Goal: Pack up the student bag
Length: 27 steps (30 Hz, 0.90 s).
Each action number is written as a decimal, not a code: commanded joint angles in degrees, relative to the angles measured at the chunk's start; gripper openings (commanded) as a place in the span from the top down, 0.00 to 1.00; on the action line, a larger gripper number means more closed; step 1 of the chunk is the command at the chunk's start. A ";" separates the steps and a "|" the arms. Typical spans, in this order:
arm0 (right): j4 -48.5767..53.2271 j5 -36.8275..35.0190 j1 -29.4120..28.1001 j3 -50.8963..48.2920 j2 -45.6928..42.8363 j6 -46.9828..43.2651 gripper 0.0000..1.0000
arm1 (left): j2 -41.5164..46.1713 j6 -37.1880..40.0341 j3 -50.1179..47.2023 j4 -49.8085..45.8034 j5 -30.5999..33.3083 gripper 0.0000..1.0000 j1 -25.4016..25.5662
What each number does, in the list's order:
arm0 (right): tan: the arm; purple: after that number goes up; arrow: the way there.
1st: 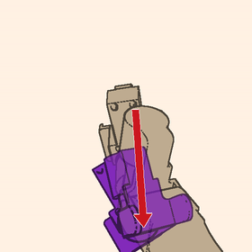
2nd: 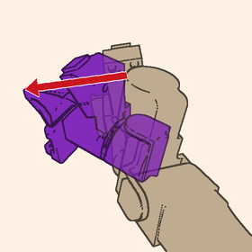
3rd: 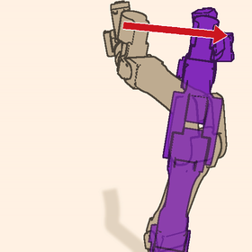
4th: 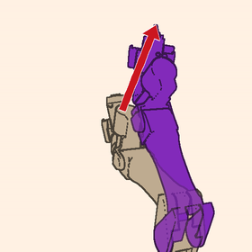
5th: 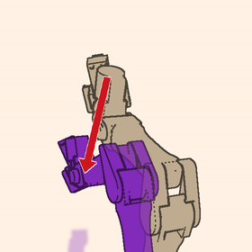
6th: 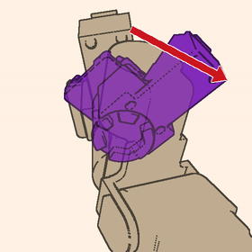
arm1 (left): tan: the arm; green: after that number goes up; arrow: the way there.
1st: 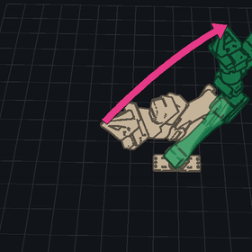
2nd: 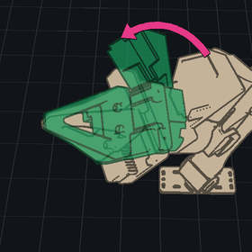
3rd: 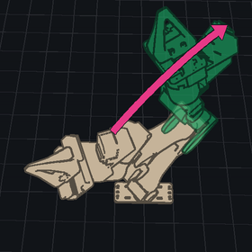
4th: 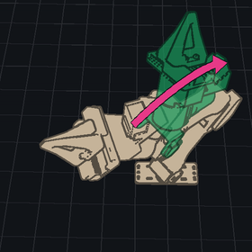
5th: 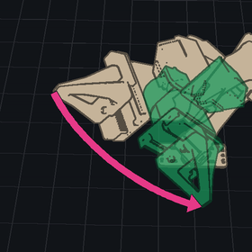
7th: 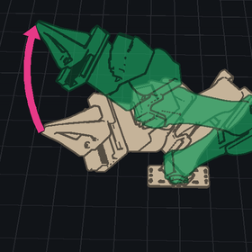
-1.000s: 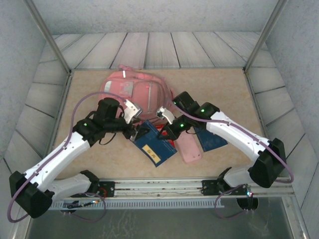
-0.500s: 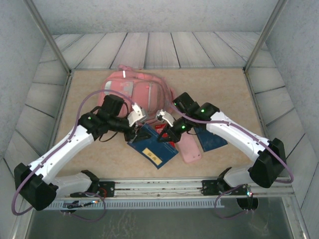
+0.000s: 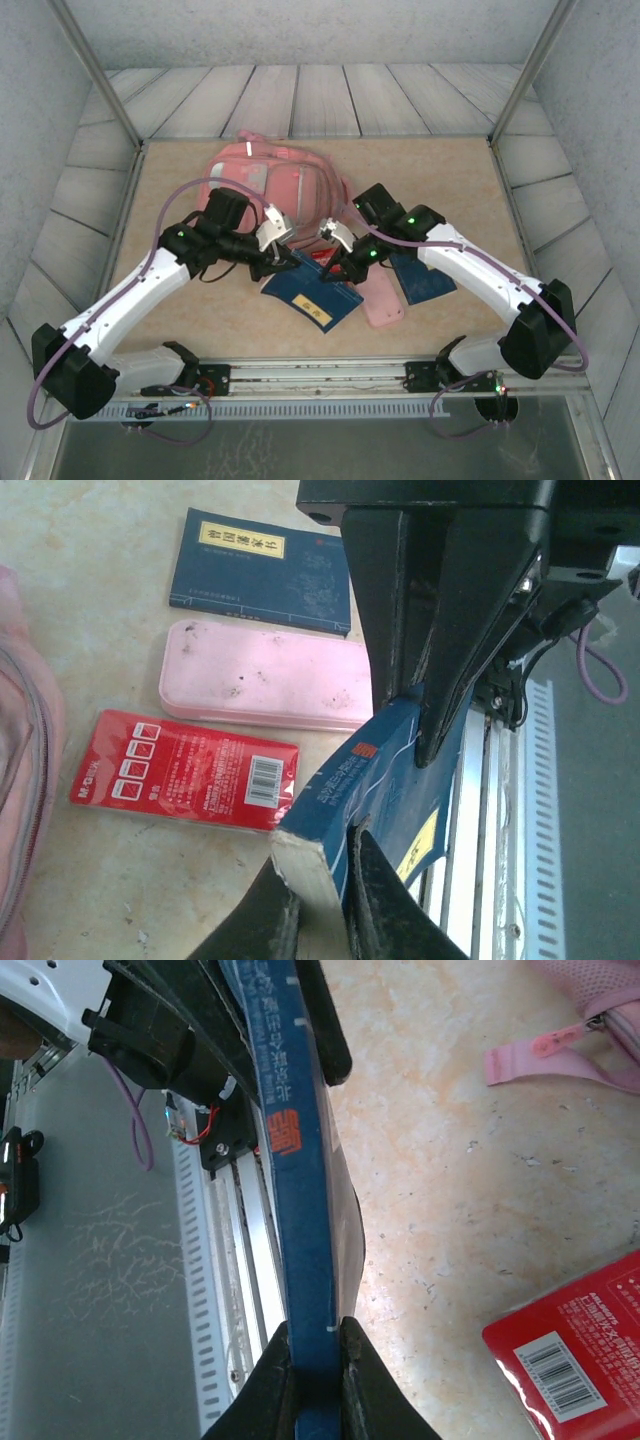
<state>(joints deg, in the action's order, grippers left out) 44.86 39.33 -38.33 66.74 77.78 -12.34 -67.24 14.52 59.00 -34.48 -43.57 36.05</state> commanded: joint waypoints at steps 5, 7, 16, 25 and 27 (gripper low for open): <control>-7.24 -3.10 4.32 -1.44 -2.69 6.77 0.57 | -1.35 -6.35 0.98 1.10 -0.05 1.00 0.34; -9.33 -3.21 6.14 -3.73 -4.58 8.83 0.42 | -1.11 -9.20 1.03 3.48 -0.24 1.00 0.15; -24.75 0.39 14.94 -16.31 -18.94 16.97 0.13 | 3.47 -26.40 -1.09 17.69 -1.80 1.00 -2.94; -39.62 2.94 18.53 -22.51 -21.16 27.30 0.06 | 4.41 -42.31 -3.28 30.26 -5.98 1.00 -6.47; -43.39 6.04 19.31 -23.42 -20.79 29.82 0.06 | 4.04 -45.43 -3.91 32.64 -6.91 1.00 -7.24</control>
<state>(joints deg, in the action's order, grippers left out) 9.08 40.47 -19.97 44.12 56.64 12.38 -63.31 -23.49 55.81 -8.82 -47.27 29.87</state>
